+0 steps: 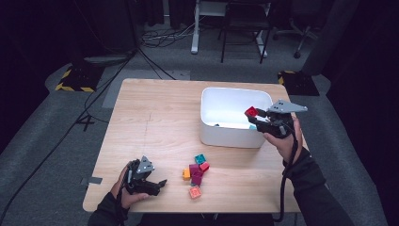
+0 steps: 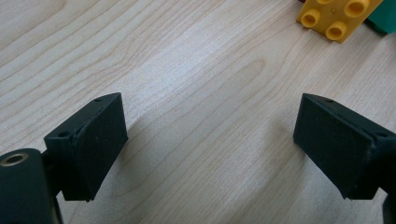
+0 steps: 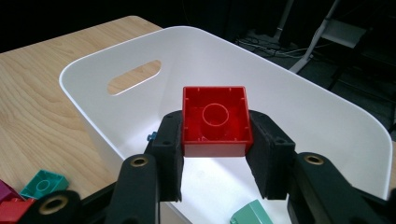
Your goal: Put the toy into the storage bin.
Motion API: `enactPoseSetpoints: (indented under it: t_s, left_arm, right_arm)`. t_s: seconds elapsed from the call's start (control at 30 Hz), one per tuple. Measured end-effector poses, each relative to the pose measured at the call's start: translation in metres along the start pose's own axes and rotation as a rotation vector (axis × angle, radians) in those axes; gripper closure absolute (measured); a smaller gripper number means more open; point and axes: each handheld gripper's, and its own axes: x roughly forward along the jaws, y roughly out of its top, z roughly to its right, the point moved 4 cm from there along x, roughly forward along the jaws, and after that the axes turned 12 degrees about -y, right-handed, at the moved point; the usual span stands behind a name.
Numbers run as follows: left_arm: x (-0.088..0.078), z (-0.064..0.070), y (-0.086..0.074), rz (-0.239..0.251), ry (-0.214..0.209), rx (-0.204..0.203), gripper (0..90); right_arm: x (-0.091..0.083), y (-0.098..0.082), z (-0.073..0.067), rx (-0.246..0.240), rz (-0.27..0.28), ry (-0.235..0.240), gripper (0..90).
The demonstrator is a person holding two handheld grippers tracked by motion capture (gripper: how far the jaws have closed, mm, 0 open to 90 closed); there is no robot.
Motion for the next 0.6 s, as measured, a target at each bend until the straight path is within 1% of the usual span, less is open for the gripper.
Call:
enactPoseSetpoints:
  t_s: [0.07,0.27,0.4,0.43,0.57,0.6]
  left_arm:
    - [-0.0001,-0.0001,-0.0001,-0.002,0.000,0.002,10.0]
    - [0.0000,0.0000,0.0000,0.000,0.000,0.000,10.0]
    - [0.0000,0.0000,0.0000,0.000,0.000,0.000,10.0]
    - [-0.0001,-0.0001,-0.0001,-0.002,0.000,0.002,10.0]
    - [0.0000,0.0000,0.0000,0.001,0.000,0.000,10.0]
    - [0.0000,0.0000,0.0000,0.000,0.000,0.000,10.0]
  right_arm:
    - [0.0028,-0.0012,0.0006,-0.001,-0.009,0.002,59.4]
    - [0.0078,-0.0042,0.0026,0.026,-0.022,-0.003,58.8]
    - [0.0093,-0.0054,0.0037,0.035,-0.030,-0.007,51.1]
    - [0.0094,-0.0057,0.0040,0.039,-0.035,-0.012,51.4]
    - [0.0037,-0.0051,0.0033,0.051,-0.010,0.001,51.1]
    - [0.0002,-0.0045,0.0029,0.046,-0.001,0.005,50.5]
